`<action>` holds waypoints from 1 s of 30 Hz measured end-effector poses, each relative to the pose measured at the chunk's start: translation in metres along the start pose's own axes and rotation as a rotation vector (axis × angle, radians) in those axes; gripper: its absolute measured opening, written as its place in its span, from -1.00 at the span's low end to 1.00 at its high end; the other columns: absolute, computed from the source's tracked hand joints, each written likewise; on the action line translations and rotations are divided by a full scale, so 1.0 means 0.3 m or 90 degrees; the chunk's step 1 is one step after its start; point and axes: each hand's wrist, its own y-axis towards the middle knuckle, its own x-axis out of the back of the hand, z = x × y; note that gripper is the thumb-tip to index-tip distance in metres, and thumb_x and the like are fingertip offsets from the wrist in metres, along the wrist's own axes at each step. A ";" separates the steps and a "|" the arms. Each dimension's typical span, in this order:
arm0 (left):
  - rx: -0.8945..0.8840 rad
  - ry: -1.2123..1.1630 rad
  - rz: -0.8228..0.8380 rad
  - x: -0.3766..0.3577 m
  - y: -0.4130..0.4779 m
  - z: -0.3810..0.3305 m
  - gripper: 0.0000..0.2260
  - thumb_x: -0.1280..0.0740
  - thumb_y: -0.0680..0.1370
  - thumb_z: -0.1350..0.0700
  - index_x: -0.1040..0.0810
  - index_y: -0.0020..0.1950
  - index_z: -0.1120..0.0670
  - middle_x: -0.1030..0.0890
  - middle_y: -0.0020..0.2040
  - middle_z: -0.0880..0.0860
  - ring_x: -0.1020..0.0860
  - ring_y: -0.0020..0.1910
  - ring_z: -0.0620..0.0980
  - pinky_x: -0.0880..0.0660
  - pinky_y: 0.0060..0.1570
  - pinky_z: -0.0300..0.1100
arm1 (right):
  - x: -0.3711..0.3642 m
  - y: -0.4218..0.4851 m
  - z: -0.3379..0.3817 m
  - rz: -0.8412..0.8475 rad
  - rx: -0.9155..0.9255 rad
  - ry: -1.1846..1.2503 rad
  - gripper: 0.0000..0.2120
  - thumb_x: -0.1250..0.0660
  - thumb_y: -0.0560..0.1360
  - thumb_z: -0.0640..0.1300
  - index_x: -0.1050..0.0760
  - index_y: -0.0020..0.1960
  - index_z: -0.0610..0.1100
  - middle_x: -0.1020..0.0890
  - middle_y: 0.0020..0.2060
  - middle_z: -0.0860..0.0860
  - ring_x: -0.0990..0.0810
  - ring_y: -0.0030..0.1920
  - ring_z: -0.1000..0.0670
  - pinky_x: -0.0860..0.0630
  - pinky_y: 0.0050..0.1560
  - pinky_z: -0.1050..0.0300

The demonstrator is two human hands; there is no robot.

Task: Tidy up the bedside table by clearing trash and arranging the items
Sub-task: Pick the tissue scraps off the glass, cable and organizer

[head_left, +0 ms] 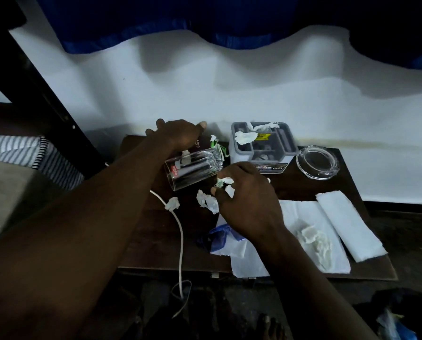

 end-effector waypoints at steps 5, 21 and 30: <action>-0.016 -0.010 -0.063 -0.003 -0.025 -0.025 -0.28 0.13 0.62 -0.40 -0.56 0.39 0.03 -0.46 0.47 0.16 -0.11 0.56 0.17 -0.08 0.42 0.26 | 0.004 -0.001 -0.004 -0.009 -0.002 -0.007 -0.75 -0.50 0.48 -0.03 -0.64 0.15 0.02 -0.62 0.18 0.08 -0.68 0.07 -0.04 -0.59 0.08 0.04; -0.115 -0.402 -0.449 -0.066 -0.394 0.004 -0.82 -0.54 0.42 -0.11 -0.68 -0.16 -0.03 -0.55 -0.39 -0.16 -0.53 -0.41 -0.20 -0.42 -0.31 -0.27 | 0.035 -0.009 0.017 -0.013 -0.023 0.006 -0.74 -0.45 0.46 -0.04 -0.64 0.15 0.06 -0.63 0.15 0.04 -0.71 0.04 -0.11 -0.62 0.08 -0.07; -0.024 -0.796 -0.220 -0.157 -0.597 0.046 -0.84 -0.38 0.52 0.35 -0.60 -0.03 0.09 -0.68 -0.23 0.13 -0.70 -0.31 0.05 -0.70 -0.13 0.07 | 0.060 -0.020 -0.010 -0.009 -0.041 -0.002 -0.75 -0.43 0.46 0.00 -0.63 0.14 0.08 -0.66 0.09 0.06 -0.70 0.02 -0.09 -0.63 0.06 -0.09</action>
